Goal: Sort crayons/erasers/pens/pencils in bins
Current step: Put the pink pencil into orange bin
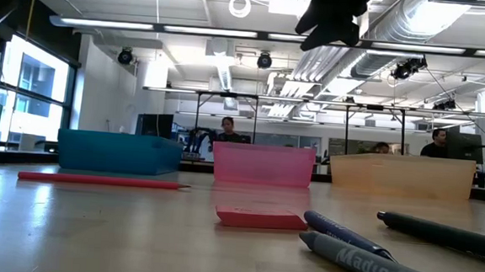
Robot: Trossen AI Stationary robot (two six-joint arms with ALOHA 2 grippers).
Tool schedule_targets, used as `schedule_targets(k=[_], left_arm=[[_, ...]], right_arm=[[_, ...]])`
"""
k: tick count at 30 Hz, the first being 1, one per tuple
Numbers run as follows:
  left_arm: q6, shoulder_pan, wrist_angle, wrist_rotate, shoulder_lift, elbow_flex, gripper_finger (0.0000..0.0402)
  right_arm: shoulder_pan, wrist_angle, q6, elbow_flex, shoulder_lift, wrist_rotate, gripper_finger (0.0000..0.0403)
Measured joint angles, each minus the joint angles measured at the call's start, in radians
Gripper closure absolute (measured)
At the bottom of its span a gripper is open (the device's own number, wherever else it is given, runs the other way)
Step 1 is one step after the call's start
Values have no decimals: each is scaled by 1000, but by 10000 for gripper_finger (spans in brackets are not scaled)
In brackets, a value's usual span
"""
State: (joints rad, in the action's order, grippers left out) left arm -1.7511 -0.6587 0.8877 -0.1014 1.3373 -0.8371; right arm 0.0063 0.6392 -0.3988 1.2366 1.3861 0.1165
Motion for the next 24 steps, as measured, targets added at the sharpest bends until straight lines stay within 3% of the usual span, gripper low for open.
schedule_targets(k=[6, 13, 19, 24], left_arm=[[42, 19, 11, 63, -59, -16, 258], [190, 55, 50, 278, -148, -82, 272], [406, 148, 39, 420, -191, -100, 272], [678, 272, -38, 430, -193, -101, 273]], right_arm=[[0, 2, 0, 0, 0, 0, 214], [0, 1, -3, 0, 1, 0, 214], [0, 1, -30, 0, 1, 8, 214], [0, 3, -69, 0, 1, 37, 214]])
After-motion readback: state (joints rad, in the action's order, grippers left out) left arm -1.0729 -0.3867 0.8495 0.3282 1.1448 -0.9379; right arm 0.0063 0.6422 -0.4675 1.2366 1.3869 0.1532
